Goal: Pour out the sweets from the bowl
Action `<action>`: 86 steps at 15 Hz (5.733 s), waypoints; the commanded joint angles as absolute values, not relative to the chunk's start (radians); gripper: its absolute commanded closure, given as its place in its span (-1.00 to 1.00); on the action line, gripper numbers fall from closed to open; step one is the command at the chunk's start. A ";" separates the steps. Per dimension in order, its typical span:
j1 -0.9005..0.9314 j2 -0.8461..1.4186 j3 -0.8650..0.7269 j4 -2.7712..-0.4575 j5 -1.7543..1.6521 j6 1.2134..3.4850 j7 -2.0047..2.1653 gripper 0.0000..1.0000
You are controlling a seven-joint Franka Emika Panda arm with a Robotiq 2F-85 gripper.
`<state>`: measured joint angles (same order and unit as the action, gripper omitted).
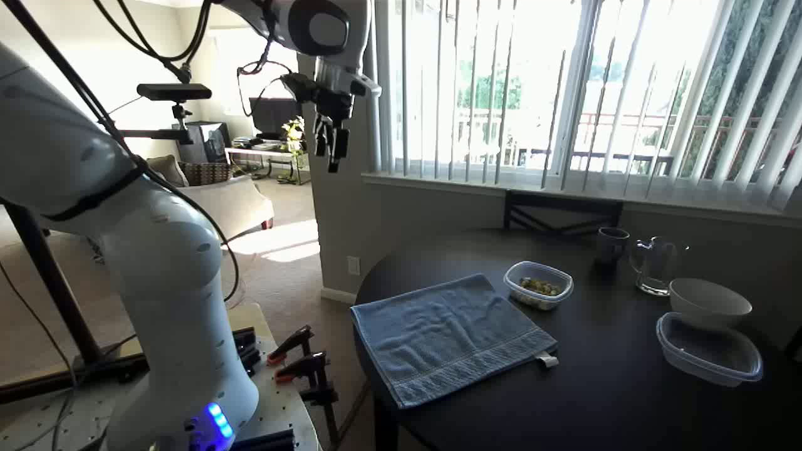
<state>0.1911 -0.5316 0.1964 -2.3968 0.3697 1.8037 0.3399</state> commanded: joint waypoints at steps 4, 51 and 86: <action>0.178 -0.532 0.206 -2.395 0.374 1.800 0.335 -1.00; 0.085 0.930 -0.229 -1.372 0.074 2.343 1.526 -1.00; 0.133 0.818 -0.276 -1.304 -0.168 1.771 1.638 0.97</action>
<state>0.1090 0.8818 -0.2793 -1.2240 -0.1067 1.8982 1.6109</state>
